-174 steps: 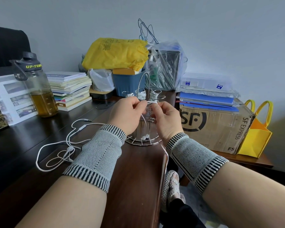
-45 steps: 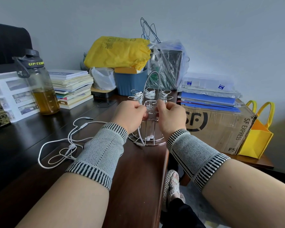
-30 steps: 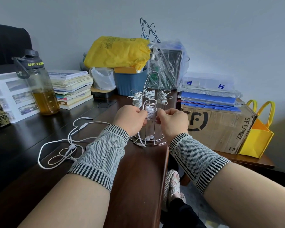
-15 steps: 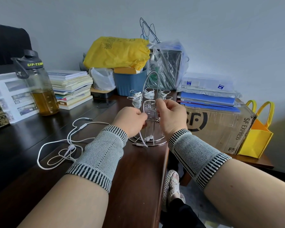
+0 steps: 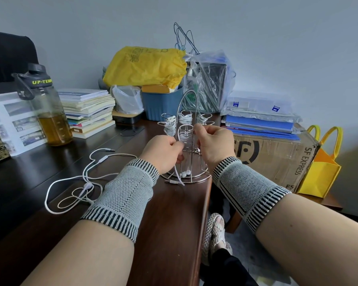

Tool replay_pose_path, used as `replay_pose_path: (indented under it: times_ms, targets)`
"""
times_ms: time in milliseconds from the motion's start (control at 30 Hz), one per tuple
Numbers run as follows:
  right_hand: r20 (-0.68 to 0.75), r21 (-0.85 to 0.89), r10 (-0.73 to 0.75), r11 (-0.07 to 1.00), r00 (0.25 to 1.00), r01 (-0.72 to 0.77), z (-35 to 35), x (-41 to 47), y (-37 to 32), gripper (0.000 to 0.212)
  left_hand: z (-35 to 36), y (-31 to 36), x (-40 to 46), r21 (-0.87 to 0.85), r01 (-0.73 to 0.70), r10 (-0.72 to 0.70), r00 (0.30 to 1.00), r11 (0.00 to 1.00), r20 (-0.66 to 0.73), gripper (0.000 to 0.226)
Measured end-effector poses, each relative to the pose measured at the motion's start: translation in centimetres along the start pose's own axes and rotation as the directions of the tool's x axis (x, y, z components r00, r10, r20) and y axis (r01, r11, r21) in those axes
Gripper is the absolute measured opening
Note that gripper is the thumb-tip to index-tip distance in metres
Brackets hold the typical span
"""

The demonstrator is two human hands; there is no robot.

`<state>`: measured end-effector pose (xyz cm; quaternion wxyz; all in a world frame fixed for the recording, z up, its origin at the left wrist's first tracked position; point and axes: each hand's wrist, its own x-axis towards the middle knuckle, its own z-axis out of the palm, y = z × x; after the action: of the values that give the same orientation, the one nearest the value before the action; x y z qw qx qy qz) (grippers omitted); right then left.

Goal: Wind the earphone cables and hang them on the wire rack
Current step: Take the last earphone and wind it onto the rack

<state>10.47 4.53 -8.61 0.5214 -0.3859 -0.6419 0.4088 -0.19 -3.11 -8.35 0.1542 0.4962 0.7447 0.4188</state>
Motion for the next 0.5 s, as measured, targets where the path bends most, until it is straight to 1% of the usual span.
replay_pose_path:
  times_ms: [133,233,367,500]
  targets:
    - [-0.008,-0.090,0.027,0.996,1.000,-0.028,0.1,0.0,0.6,0.039,0.0,0.0,-0.1,-0.029,0.009,-0.009,1.000,1.000,-0.002,0.037]
    - [-0.027,-0.110,0.037,0.993,0.999,-0.039,-0.1,-0.1,0.8,0.037,-0.1,-0.1,-0.2,-0.017,0.034,-0.034,0.999,0.999,0.012,0.036]
    - [-0.033,-0.071,0.021,0.997,0.999,-0.024,-0.3,-0.2,0.6,0.032,-0.3,0.0,-0.7,0.030,0.065,-0.066,0.998,0.997,0.017,0.040]
    - [0.005,0.029,0.006,1.000,1.000,-0.007,-0.3,-0.7,1.2,0.021,-0.7,0.4,-1.0,0.040,0.035,-0.037,0.999,0.999,0.034,0.039]
